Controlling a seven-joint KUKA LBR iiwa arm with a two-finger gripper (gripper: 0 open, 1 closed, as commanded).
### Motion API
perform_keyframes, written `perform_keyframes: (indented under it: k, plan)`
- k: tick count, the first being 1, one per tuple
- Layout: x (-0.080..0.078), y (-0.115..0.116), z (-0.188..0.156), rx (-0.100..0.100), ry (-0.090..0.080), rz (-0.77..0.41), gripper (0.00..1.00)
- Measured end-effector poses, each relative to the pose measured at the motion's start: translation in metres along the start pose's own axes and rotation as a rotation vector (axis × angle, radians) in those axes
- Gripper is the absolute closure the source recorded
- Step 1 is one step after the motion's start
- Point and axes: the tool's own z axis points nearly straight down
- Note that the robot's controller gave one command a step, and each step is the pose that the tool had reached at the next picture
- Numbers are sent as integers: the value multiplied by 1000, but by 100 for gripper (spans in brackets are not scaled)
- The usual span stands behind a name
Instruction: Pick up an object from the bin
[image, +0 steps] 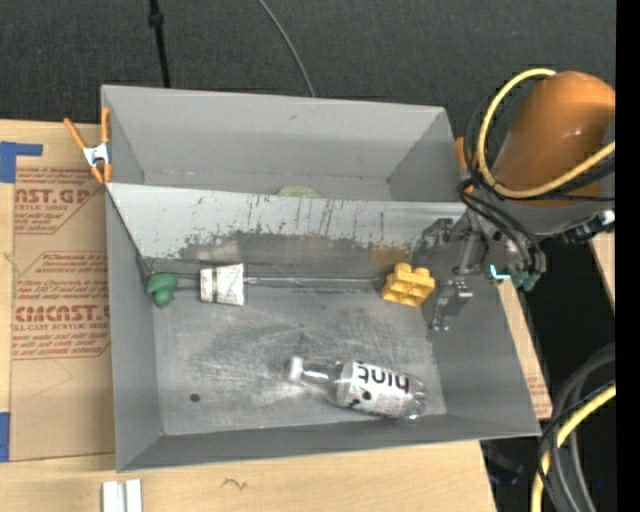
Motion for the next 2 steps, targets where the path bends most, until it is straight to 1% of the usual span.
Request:
perform_keyframes:
  k: [1,2]
  plan:
    - [-2,0,-4,1,-8,-2,0]
    - [1,22,14,2,-9,-62,0]
